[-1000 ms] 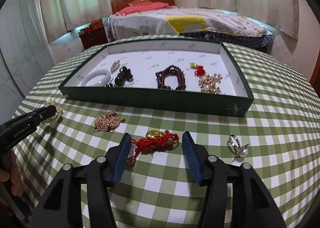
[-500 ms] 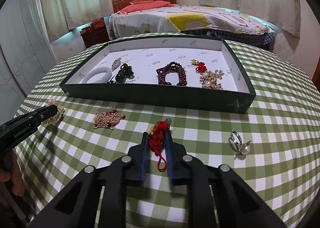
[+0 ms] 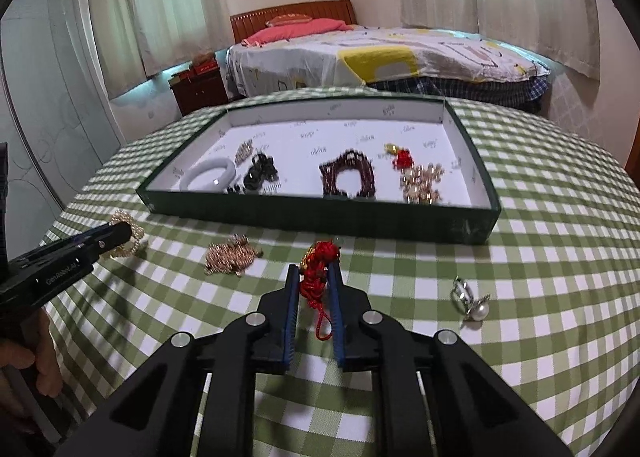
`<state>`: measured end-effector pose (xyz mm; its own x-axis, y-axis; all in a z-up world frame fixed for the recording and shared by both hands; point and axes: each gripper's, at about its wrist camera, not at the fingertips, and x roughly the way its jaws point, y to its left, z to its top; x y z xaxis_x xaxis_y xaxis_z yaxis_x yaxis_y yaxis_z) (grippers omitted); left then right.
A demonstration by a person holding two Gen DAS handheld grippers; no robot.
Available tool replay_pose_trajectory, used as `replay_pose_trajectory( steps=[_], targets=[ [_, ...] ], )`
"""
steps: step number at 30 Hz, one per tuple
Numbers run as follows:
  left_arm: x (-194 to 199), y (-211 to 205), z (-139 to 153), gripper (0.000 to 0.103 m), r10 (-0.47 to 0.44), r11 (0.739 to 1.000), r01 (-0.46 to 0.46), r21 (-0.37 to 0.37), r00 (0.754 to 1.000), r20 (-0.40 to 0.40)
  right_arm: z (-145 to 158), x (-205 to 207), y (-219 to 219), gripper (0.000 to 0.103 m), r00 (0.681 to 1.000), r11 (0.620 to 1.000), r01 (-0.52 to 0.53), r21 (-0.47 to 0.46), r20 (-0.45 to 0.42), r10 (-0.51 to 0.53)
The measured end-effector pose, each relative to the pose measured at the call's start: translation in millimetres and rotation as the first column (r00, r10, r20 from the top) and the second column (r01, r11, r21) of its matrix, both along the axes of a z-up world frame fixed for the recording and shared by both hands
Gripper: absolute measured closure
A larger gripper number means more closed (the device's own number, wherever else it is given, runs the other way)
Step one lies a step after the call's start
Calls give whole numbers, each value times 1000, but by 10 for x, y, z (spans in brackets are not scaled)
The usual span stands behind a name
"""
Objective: Organize jewelry
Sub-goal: 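Carry the pearl cluster and red knot charm over the white box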
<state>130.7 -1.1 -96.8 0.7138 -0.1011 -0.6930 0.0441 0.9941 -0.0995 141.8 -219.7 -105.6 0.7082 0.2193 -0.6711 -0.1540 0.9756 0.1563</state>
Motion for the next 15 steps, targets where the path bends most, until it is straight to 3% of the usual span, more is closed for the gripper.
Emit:
replay_pose_trajectory(
  steps=[7, 15],
  targets=[
    [53, -64, 190, 83, -24, 1000, 24, -15, 999, 37, 258, 61, -73, 88, 998, 1000, 6, 11, 70, -6],
    [376, -297, 410, 83, -78, 995, 82, -49, 994, 77, 509, 370, -122, 88, 990, 1000, 11, -1, 142, -11]
  ],
)
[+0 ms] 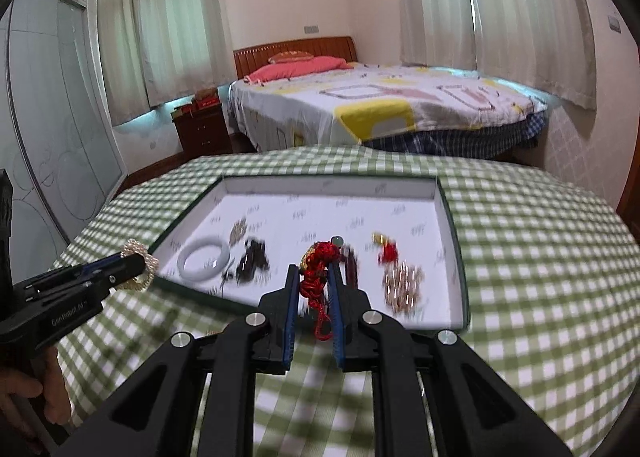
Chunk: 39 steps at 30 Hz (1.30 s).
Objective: Organize jewelry
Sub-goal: 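Carry the pearl cluster and red knot charm over the white box, then lower both held pieces into the box and open both tools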
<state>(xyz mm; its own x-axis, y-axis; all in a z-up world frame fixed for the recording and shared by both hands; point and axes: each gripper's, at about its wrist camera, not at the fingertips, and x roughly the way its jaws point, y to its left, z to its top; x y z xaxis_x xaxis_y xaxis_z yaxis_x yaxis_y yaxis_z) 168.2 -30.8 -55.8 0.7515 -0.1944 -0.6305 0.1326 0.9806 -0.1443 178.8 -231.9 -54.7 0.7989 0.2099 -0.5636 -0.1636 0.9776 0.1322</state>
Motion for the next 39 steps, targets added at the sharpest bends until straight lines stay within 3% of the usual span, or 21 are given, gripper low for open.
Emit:
replay_pose_trajectory(
  steps=[9, 20, 30, 39],
  targets=[
    [631, -304, 103, 83, -36, 999, 36, -5, 999, 20, 74, 527, 12, 88, 1000, 1000, -1, -1, 28, 1],
    [1405, -555, -278, 83, -48, 998, 51, 39, 995, -89, -329, 1159, -38, 88, 994, 1000, 12, 1, -107, -12],
    [1641, -667, -539, 83, -49, 995, 67, 77, 976, -212, -474, 1333, 31, 88, 977, 1000, -1, -29, -212, -5],
    [1647, -739, -578, 82, -48, 990, 77, 117, 973, -227, -503, 1376, 52, 88, 968, 999, 0, -46, -249, -11]
  ],
)
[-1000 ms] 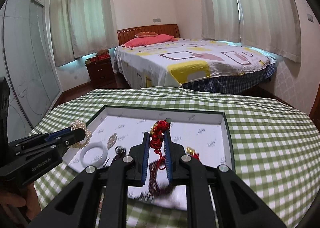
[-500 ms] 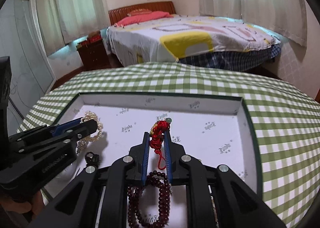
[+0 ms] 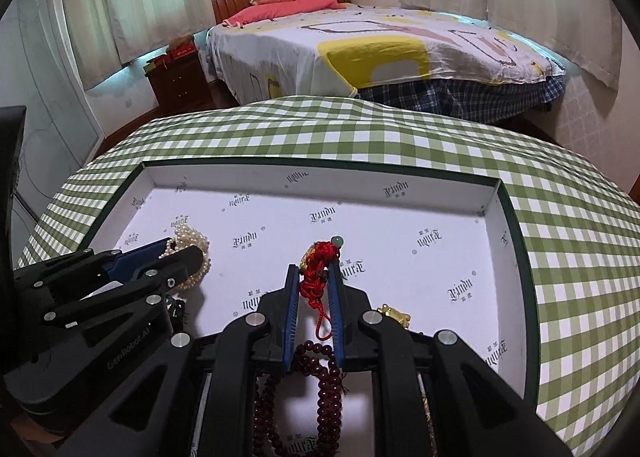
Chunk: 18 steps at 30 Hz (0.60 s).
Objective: Organize jewelry
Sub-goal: 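Lower both held pieces into the box and open both tools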
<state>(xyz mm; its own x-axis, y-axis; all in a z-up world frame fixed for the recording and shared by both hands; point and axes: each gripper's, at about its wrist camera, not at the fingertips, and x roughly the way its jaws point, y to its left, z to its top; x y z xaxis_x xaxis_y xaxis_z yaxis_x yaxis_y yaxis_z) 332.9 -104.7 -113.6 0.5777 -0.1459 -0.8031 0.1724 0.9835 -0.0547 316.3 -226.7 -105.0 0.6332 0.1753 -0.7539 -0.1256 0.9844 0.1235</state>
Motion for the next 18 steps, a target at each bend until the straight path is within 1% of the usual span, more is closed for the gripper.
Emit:
replay_pose_trajectory(
  steps=[9, 13, 16, 18],
  targets=[
    [12, -23, -19, 82, -3, 1000, 3, 5, 1000, -4, -4, 52, -1, 88, 1000, 1000, -3, 0, -14, 3],
    [21, -23, -27, 79, -3, 1000, 3, 3, 1000, -7, -10, 65, 8, 88, 1000, 1000, -4, 0, -15, 4],
    [19, -22, -24, 74, -4, 1000, 4, 0, 1000, -6, -13, 65, 7, 87, 1000, 1000, -4, 3, -18, 4],
    [16, -19, -23, 72, -4, 1000, 4, -2, 1000, -5, -16, 64, -5, 87, 1000, 1000, -3, 8, -19, 3]
  ],
)
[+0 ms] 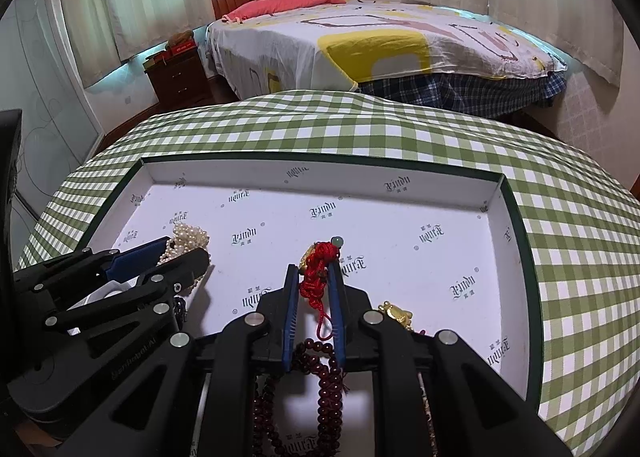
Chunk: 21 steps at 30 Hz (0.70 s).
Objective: Organize jewelry
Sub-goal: 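Lower both held pieces into the box and open both tools, then lift both tools out, moving over the gold chain brooch and silver pearl ring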
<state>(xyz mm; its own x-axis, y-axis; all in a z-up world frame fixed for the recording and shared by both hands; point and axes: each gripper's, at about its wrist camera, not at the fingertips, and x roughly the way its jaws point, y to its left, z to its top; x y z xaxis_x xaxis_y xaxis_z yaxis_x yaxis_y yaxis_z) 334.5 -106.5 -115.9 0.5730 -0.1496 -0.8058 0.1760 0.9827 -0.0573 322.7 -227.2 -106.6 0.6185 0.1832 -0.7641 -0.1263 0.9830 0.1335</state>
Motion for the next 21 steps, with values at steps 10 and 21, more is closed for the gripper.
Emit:
replay_pose_trajectory(
  steps=[10, 21],
  targets=[
    [-33, 8, 28, 59, -2, 1000, 2, -6, 1000, 4, -3, 1, -14, 86, 1000, 1000, 2, 3, 0, -2],
    [-66, 61, 69, 46, 15, 999, -14, -33, 1000, 12, 37, -46, -65, 76, 1000, 1000, 16, 15, 22, -16]
  ],
)
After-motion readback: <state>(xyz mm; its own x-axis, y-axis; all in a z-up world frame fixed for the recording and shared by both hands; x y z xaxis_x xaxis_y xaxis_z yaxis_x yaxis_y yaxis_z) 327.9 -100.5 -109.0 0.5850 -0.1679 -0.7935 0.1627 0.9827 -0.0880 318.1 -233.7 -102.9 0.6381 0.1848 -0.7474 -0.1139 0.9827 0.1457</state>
